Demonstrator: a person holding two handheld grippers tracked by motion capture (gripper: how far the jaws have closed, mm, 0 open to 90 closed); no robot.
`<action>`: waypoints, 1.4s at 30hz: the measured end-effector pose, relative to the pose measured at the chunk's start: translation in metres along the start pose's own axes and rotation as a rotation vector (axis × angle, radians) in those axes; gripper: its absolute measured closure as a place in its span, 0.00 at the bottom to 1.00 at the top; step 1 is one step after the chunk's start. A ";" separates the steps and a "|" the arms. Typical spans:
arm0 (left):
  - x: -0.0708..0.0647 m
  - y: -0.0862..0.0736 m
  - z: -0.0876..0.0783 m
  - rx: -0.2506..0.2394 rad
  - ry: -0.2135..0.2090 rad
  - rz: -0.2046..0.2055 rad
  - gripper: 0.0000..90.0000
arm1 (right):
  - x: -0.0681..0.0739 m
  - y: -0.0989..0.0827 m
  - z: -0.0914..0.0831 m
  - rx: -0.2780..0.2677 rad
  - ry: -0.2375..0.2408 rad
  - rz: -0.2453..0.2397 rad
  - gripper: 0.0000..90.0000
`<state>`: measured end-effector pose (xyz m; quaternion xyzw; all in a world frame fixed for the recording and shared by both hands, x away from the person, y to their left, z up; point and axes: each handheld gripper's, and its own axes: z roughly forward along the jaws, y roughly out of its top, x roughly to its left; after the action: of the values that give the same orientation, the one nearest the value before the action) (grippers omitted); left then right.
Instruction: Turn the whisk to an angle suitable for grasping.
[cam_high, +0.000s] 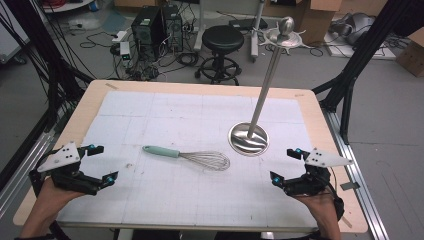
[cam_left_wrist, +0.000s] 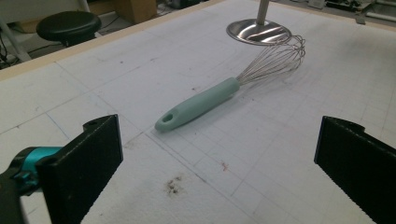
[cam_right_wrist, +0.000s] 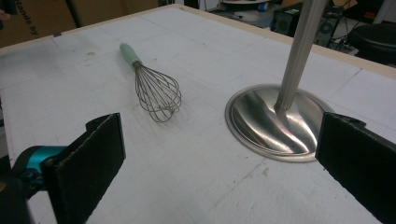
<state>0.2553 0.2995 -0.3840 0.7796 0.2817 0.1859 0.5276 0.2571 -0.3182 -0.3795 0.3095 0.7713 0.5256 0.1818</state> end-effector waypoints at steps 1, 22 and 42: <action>0.000 0.000 0.000 -0.001 -0.001 0.000 0.02 | 0.000 0.000 0.000 0.001 0.000 -0.001 0.01; -0.004 0.016 0.008 0.012 -0.072 0.037 0.02 | -0.002 0.001 -0.004 0.005 -0.008 -0.004 0.01; 0.023 0.057 0.038 0.122 -0.211 0.109 0.02 | -0.002 0.005 0.001 0.006 0.016 -0.020 0.01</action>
<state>0.3092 0.2703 -0.3453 0.8395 0.1925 0.1138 0.4952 0.2611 -0.3175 -0.3750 0.2981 0.7774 0.5237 0.1801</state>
